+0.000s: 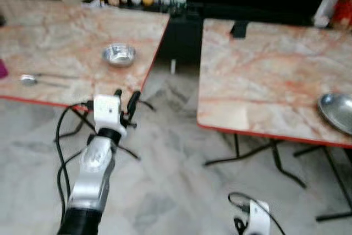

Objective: Setting the table

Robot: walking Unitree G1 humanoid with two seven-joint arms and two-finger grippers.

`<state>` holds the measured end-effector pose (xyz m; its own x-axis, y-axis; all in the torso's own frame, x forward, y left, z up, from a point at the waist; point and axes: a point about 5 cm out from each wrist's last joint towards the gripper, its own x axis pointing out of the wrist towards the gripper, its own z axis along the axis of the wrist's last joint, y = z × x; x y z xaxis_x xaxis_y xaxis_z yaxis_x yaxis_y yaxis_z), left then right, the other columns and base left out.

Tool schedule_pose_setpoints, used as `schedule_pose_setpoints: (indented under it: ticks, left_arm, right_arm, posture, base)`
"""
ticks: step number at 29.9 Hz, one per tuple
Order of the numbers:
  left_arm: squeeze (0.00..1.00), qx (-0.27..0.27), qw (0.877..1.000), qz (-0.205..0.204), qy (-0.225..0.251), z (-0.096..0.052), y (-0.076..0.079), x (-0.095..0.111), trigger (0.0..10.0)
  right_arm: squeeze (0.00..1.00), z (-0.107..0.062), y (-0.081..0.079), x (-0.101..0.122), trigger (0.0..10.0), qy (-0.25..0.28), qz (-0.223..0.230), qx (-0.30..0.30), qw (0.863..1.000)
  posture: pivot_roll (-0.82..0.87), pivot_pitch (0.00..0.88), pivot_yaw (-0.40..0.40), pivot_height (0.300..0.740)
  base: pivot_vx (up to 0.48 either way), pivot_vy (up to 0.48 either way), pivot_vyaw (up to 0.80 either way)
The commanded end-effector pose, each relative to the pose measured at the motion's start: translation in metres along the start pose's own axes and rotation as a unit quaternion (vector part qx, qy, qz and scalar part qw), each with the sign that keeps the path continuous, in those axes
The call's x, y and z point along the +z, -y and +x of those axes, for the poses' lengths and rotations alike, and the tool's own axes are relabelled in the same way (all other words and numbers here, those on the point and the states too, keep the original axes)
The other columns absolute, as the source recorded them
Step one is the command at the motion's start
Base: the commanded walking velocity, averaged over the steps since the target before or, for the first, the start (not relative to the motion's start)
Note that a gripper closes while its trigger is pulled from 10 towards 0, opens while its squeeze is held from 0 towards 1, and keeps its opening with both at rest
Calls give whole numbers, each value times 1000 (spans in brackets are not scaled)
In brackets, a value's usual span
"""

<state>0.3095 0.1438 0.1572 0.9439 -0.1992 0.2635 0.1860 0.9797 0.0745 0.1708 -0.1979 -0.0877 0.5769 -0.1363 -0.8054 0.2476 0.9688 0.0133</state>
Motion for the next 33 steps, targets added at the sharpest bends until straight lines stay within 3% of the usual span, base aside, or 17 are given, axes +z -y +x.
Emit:
schedule_pose_setpoints:
  ticks: [1, 22, 33]
  left_arm:
    - [0, -2, 1000, 5, -1, 0, -1, 1, 10000]
    - [0, -10, 1000, 5, 3, 0, -5, 4, 10000]
    - [0, -35, 999, -3, 3, 4, 3, 4, 10000]
  right_arm:
    - [0, 0, 0, 0, 10000, 1, 4, -1, 1000]
    - [0, 0, -3, -1, 10000, -1, -2, 7, 1000]
    - [0, 0, -4, -2, 10000, 1, 28, -11, 1000]
  posture:
    - [53, 0, -44, 740]
    - [100, 0, -46, 740]
    - [83, 0, -26, 740]
  base:
    - [0, 368, 0]
    - [0, 364, 0]
    - [0, 211, 0]
